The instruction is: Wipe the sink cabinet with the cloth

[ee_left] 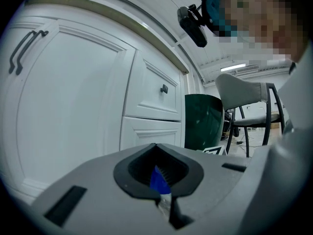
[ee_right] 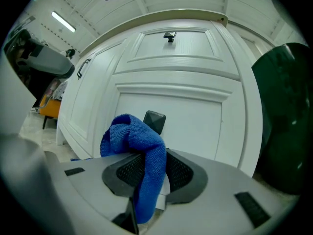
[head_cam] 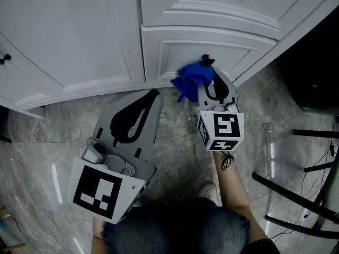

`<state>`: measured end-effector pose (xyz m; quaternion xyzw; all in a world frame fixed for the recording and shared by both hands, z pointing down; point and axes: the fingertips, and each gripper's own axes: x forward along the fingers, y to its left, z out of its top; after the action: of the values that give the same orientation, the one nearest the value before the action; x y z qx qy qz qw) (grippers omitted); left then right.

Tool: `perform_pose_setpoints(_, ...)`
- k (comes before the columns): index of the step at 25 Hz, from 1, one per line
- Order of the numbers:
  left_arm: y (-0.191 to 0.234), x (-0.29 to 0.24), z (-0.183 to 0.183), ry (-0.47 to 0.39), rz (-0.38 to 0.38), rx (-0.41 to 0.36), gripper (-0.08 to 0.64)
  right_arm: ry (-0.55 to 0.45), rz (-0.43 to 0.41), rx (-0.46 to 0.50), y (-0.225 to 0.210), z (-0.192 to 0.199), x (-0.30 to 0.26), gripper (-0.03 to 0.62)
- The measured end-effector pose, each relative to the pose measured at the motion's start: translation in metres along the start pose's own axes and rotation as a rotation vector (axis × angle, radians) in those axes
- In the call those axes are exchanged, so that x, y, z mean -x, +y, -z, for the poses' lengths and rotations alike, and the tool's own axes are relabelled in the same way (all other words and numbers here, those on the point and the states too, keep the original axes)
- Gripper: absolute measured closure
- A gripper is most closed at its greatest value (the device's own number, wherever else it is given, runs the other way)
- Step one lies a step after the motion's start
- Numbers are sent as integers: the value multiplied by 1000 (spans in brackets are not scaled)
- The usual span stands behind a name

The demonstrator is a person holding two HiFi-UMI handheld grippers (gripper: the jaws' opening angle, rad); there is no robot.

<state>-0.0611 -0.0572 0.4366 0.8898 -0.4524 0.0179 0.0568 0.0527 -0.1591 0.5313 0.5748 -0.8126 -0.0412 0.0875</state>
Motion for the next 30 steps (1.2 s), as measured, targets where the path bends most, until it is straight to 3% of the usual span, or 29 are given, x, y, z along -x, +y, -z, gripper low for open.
perform_pose_setpoints(5, -7, -3, 4, 26, 30, -6, 557, 4, 11, -4, -5, 2, 1, 476)
perform_pose_setpoints(30, -11, -6, 5, 33, 42, 0, 557, 13, 108, -39, -48, 14, 11, 476)
